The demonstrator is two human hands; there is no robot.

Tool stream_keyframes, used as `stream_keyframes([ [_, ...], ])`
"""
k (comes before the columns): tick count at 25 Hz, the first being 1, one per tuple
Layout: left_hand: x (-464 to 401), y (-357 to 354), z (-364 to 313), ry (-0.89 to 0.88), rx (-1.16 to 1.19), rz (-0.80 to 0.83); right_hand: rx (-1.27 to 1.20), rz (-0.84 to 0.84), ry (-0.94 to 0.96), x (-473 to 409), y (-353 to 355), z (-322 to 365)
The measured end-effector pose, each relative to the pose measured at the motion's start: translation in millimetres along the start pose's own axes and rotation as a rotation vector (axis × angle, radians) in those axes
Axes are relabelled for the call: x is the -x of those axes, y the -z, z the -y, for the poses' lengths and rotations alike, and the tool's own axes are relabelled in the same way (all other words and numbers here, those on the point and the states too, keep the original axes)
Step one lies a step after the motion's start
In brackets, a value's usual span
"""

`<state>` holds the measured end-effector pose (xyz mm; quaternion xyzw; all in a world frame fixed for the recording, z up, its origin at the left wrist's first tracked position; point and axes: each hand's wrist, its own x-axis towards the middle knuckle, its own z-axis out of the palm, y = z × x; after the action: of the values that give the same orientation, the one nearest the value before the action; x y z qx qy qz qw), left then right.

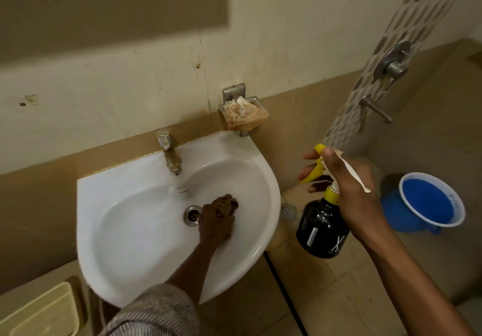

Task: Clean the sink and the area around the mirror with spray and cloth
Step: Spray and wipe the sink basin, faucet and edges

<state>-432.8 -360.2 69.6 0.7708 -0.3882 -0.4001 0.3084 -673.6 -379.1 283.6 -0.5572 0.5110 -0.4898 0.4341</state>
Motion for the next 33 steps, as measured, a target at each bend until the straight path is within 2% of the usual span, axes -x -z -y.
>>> stream_keyframes([
  [2,8,-13,-7,-0.094,-0.127,0.029,-0.002,-0.017,-0.005,0,10,-1],
  [4,27,-15,-14,-0.159,-0.125,0.132,-0.023,-0.028,-0.019,-4,8,0],
  [10,69,12,-28,-0.160,0.111,0.441,-0.026,0.000,-0.027,-25,-25,0],
  [14,76,35,-36,-0.311,0.236,0.598,-0.060,-0.028,-0.034,-32,-18,1],
  [15,70,33,-45,-0.318,0.326,0.559,-0.069,-0.044,-0.037,-31,-11,2],
  [17,45,17,-77,-0.223,0.493,0.340,-0.060,-0.071,-0.040,-28,3,1],
  [19,21,-9,-111,-0.164,0.529,0.147,-0.041,-0.092,-0.041,-23,17,-1],
  [22,4,-49,-137,-0.251,0.268,0.107,-0.035,-0.116,-0.052,-14,32,-8],
  [24,-2,-67,-134,-0.407,-0.036,0.165,-0.047,-0.138,-0.064,-13,38,-9],
  [26,2,-71,-133,-0.454,-0.216,0.269,-0.066,-0.126,-0.077,-14,36,-7],
  [29,18,-60,-124,-0.523,-0.261,0.433,-0.099,-0.112,-0.073,-22,24,-4],
  [31,27,-39,-108,-0.545,-0.281,0.607,-0.095,-0.083,-0.068,-29,10,-1],
  [33,31,-7,-91,-0.464,-0.277,0.762,-0.094,-0.068,-0.052,-35,-4,4],
])
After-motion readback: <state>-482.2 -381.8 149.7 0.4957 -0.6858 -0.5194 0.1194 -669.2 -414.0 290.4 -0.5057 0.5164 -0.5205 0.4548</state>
